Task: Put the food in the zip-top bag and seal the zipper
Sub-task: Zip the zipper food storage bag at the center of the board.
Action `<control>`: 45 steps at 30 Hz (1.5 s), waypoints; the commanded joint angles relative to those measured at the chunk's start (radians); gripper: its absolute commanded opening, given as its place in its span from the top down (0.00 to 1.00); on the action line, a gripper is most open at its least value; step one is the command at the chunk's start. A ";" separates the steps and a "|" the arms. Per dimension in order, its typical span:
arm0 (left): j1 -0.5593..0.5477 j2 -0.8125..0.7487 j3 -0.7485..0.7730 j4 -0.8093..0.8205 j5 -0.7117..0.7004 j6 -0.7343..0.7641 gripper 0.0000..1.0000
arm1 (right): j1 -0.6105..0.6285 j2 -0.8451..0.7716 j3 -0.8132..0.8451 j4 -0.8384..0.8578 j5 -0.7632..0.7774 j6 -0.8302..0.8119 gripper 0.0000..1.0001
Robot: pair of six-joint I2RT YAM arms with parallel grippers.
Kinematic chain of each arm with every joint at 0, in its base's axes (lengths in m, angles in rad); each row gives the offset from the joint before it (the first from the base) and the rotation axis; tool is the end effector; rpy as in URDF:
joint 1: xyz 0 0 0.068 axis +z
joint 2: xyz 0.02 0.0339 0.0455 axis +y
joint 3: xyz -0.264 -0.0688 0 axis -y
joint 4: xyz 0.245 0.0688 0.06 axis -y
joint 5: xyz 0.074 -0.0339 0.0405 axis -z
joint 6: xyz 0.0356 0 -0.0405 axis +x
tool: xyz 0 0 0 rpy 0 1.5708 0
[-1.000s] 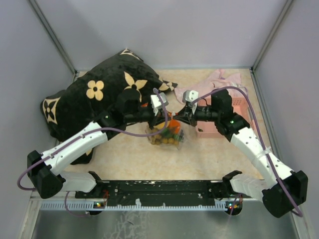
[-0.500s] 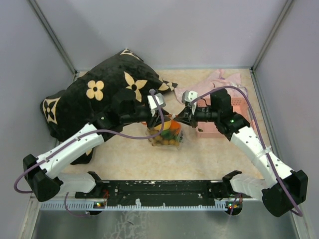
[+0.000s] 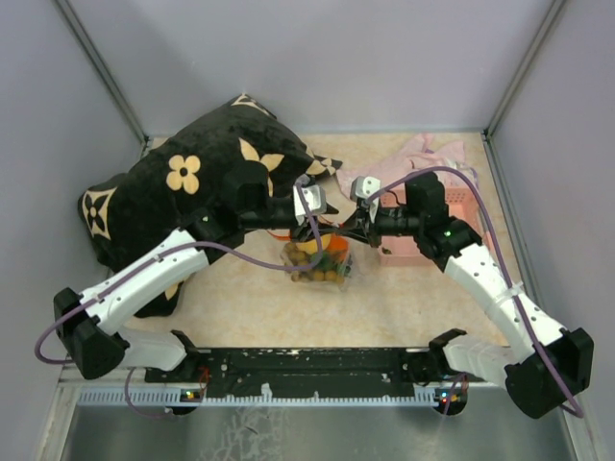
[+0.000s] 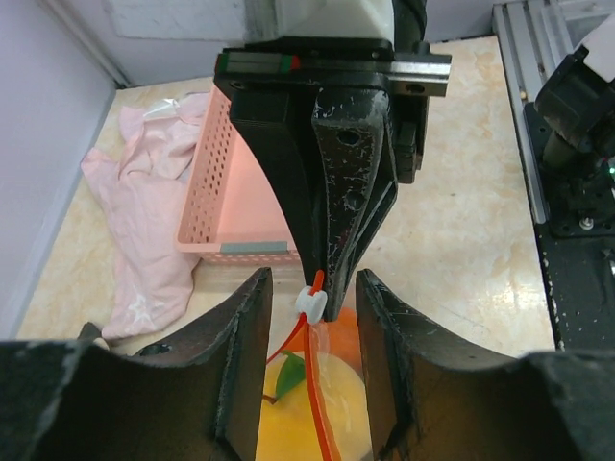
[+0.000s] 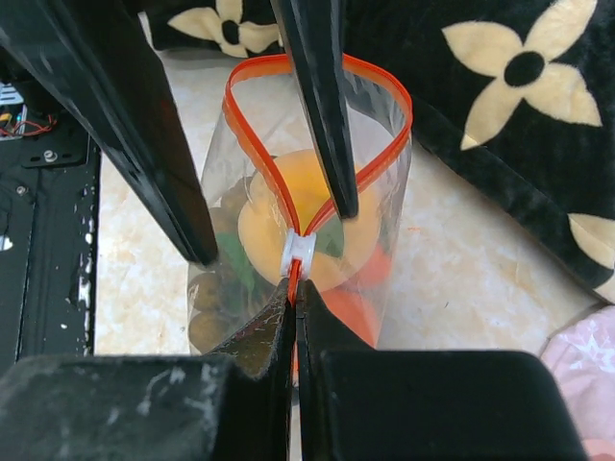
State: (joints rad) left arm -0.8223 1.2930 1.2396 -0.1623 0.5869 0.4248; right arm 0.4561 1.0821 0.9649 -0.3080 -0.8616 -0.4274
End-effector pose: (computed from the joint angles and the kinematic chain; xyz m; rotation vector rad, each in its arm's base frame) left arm 0.1875 -0.2308 0.3920 1.3829 1.1856 -0.8055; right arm 0.1990 0.1277 0.3374 -1.2914 1.4434 0.8705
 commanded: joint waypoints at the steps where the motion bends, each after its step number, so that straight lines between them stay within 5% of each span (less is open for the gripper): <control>1: 0.000 0.054 0.050 -0.038 0.075 0.101 0.54 | 0.003 -0.034 0.054 0.017 -0.016 -0.019 1.00; 12: 0.000 0.095 0.078 -0.091 0.074 0.144 0.71 | 0.003 -0.060 0.052 0.021 0.003 -0.019 1.00; 21: 0.000 0.073 0.076 -0.143 0.021 0.175 0.99 | 0.002 -0.078 0.054 0.024 0.046 -0.005 1.00; 43: 0.038 -0.050 0.047 -0.260 -0.239 0.208 1.00 | -0.083 -0.118 0.033 0.018 0.007 0.052 1.00; 44: 0.039 -0.043 0.062 -0.274 -0.214 0.207 1.00 | -0.082 -0.110 0.037 0.017 -0.013 0.054 0.98; 45: 0.038 -0.038 0.077 -0.285 -0.187 0.204 1.00 | -0.079 -0.102 0.045 0.021 -0.019 0.064 0.86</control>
State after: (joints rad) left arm -0.7841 1.2705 1.2694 -0.4255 0.3679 0.6113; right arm 0.3775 0.9718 0.9649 -0.3225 -0.8230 -0.3889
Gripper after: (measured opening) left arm 0.030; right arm 0.010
